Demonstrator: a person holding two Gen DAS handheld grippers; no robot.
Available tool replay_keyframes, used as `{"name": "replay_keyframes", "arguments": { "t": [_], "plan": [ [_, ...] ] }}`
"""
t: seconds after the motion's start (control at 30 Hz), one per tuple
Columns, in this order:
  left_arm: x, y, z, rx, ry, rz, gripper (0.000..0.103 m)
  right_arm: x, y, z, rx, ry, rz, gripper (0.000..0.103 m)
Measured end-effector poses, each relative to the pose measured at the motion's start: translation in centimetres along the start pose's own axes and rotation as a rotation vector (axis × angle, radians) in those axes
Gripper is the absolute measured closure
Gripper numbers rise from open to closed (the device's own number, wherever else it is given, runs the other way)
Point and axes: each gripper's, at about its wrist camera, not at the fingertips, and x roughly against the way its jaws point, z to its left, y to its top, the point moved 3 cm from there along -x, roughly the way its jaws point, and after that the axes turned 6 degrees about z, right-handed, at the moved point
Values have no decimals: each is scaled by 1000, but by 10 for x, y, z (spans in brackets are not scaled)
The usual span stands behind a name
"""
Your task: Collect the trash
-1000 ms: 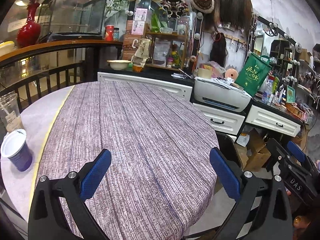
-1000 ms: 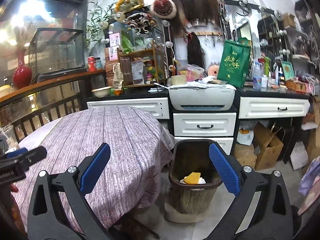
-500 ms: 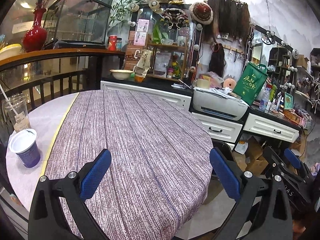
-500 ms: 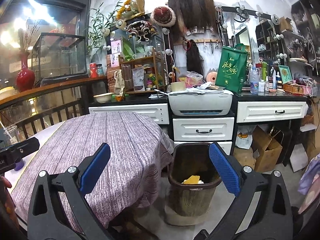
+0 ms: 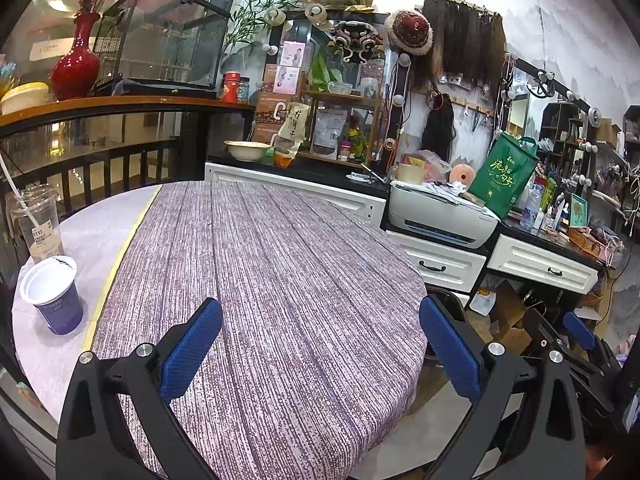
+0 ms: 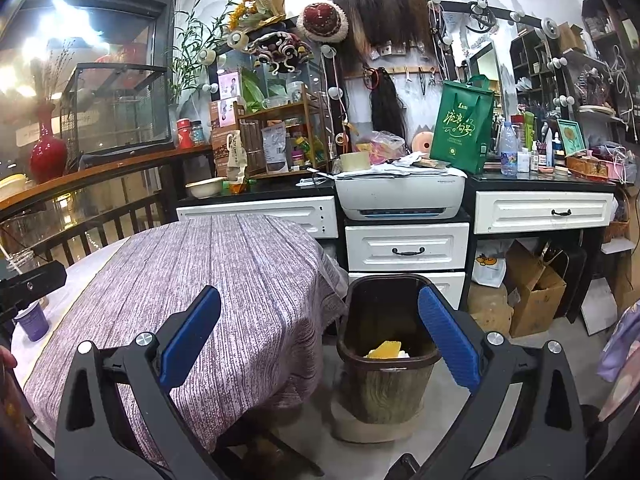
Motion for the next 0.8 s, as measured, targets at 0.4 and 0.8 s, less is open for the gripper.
{"name": "replay_keyframes", "arguments": {
  "t": [0.4,0.8],
  "plan": [
    [0,0,-2,-2,5,4,6,0,-1,1,5,-2,7,6],
    [1,-1,-2,-2,7,4,5,0,-2,0,0,0,14,6]
  ]
}}
